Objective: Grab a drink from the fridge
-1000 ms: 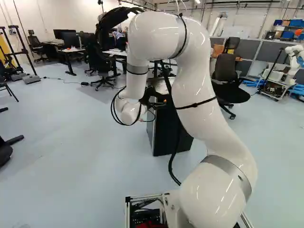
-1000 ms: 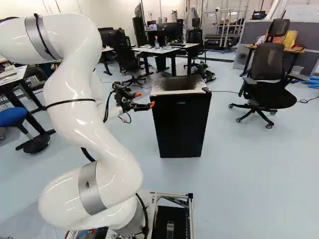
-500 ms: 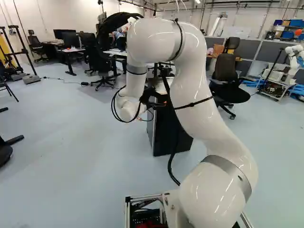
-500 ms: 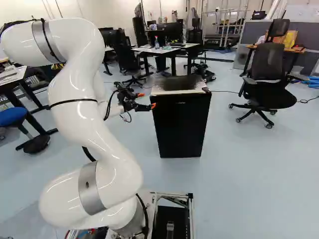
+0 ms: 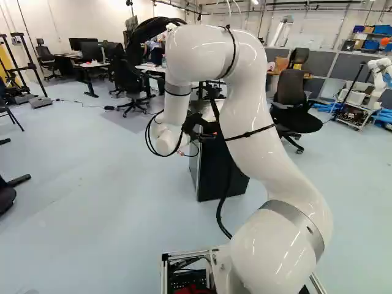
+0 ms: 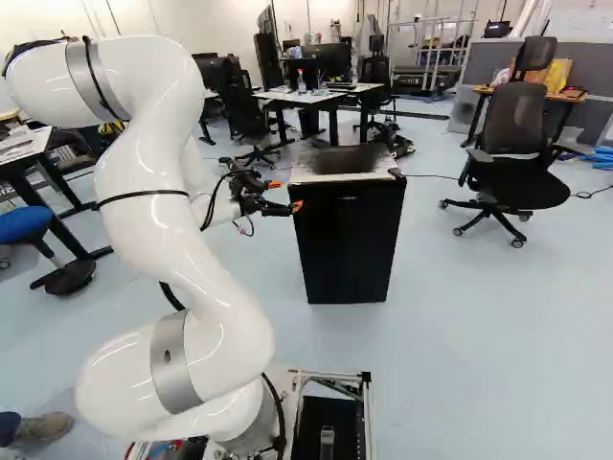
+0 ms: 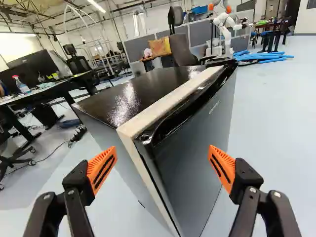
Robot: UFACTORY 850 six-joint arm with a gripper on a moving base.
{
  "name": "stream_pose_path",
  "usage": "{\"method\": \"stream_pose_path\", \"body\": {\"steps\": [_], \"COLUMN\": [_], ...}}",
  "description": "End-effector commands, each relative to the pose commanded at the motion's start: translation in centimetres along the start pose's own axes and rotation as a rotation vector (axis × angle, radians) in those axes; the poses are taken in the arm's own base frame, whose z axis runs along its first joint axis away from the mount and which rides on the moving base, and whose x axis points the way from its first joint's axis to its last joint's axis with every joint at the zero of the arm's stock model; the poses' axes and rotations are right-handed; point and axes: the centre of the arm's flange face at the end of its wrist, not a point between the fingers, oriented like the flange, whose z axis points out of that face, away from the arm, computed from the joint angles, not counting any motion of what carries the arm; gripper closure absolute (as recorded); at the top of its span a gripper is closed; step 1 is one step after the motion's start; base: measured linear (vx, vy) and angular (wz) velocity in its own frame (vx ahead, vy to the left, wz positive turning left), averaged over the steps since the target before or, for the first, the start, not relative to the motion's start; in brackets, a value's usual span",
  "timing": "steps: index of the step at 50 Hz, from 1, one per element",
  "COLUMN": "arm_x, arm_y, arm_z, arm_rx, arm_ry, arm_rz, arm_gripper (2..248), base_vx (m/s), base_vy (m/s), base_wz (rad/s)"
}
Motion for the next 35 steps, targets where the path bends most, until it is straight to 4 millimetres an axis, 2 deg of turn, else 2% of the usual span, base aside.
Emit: {"method": "stream_pose_path", "body": {"steps": [35], "arm_x": [0.2], "arm_y": [0.33], "arm_z": [0.63], "arm_rx": [-0.014], "arm_ry": [0.003], "arm_rz": [-0.003], "arm_gripper": [3], "base_vx": [0.0], "base_vy": [0.0], "base_wz": [0.0]}}
